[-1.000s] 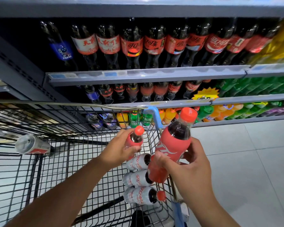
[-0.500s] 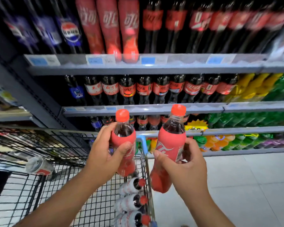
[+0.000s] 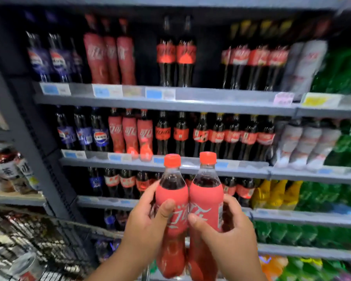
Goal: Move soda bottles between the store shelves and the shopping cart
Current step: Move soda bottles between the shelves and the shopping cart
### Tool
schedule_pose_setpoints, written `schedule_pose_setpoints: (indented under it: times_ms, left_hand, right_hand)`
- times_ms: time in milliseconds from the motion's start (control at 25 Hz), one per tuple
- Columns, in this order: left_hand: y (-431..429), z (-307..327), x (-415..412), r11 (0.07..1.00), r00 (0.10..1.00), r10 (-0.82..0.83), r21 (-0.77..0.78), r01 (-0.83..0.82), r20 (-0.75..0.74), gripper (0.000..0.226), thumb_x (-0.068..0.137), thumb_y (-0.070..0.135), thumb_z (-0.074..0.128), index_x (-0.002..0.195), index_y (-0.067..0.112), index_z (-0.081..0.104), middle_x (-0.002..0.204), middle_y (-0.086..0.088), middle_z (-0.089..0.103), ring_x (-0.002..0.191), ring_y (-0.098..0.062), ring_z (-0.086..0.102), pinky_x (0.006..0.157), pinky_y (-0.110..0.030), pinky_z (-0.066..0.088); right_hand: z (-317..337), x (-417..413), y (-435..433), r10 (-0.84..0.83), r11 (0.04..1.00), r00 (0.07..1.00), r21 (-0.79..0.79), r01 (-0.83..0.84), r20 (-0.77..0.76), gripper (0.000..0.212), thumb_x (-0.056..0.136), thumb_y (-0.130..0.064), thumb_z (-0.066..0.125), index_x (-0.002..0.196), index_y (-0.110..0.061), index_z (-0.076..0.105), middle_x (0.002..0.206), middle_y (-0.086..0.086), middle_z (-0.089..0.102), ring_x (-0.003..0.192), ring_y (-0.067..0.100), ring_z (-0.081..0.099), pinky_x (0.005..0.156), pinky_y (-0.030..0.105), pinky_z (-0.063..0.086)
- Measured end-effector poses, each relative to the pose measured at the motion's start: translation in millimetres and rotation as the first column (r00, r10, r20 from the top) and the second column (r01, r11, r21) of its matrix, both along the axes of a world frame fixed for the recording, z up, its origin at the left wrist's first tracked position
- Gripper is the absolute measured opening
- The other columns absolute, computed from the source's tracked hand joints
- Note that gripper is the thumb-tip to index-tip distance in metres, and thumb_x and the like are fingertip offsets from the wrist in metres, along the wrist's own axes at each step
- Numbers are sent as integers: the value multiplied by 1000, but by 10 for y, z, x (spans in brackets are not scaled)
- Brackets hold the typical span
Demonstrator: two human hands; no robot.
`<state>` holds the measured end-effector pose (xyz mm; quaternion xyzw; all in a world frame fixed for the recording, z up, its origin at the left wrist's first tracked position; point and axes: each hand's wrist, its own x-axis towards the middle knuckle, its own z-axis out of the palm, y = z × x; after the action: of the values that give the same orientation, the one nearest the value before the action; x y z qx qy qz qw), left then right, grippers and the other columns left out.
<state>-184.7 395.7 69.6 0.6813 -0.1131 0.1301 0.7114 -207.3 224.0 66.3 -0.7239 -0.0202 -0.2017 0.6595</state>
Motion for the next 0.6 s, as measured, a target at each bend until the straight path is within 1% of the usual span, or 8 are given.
schedule_pose_setpoints:
  times_ms: [80, 160, 240, 360, 400, 480, 560, 600]
  left_hand:
    - [-246, 136, -43, 999, 1000, 8, -46, -7, 7, 88, 50, 89, 71, 121, 39, 61, 109, 21, 74, 100, -1, 71, 75, -13, 54]
    - [-467, 269, -65, 999, 997, -22, -25, 24, 69, 76, 62, 85, 68, 125, 43, 59, 118, 14, 73, 107, -8, 70, 84, -22, 56]
    - [-627, 395, -83, 999, 993, -50, 23, 47, 106, 64, 71, 84, 61, 128, 55, 52, 124, 11, 70, 113, -12, 68, 93, -32, 55]
    - [-751, 593, -95, 996, 989, -57, 72, 48, 134, 52, 68, 93, 51, 116, 82, 35, 122, 32, 64, 114, 5, 63, 91, -15, 51]
    - [-769, 649, -92, 994, 987, -70, 95, 57, 142, 58, 68, 92, 53, 120, 80, 30, 125, 33, 62, 118, 7, 60, 96, -17, 49]
    - [-775, 734, -67, 986, 982, -155, 85, 147, 106, 70, 76, 74, 66, 135, 63, 29, 131, 22, 63, 125, -3, 59, 105, -34, 49]
    - [-738, 844, -53, 961, 961, -270, 85, 264, 65, 72, 83, 50, 70, 141, 56, 28, 131, 11, 65, 124, -14, 62, 100, -37, 53]
    - [-709, 908, -46, 951, 952, -302, 89, 297, 56, 73, 86, 44, 71, 143, 54, 27, 131, 7, 65, 123, -17, 63, 98, -36, 54]
  right_hand:
    - [139, -9, -189, -14, 1000, 999, -22, 15, 41, 66, 46, -54, 88, 105, -39, 65, 87, -11, 78, 74, 6, 73, 64, 14, 53]
    - [270, -15, -361, -21, 1000, 997, -21, 23, 74, 67, 44, -55, 88, 104, -38, 65, 88, -9, 78, 76, 9, 73, 68, 23, 57]
    - [406, -15, -497, -19, 1000, 995, -18, 21, 100, 63, 44, -55, 88, 100, -36, 66, 86, -8, 77, 75, 11, 73, 70, 33, 58]
    - [630, -16, -657, 1, 999, 992, -42, 4, 124, 60, 47, -58, 87, 97, -36, 63, 84, -13, 77, 72, 5, 73, 69, 31, 56]
    - [697, -8, -703, 5, 999, 992, -53, 2, 126, 59, 47, -60, 86, 96, -37, 62, 84, -14, 76, 71, 3, 72, 68, 30, 56]
    - [820, 19, -775, 7, 997, 992, -74, 3, 129, 56, 49, -62, 84, 94, -38, 61, 81, -15, 75, 68, 2, 70, 66, 29, 55]
    - [927, 54, -814, 17, 996, 989, -85, -4, 144, 53, 51, -63, 83, 92, -38, 60, 79, -14, 75, 67, 4, 70, 63, 29, 56]
    - [976, 79, -819, 27, 997, 988, -82, -15, 154, 53, 52, -64, 83, 92, -38, 60, 80, -13, 75, 67, 4, 70, 62, 28, 56]
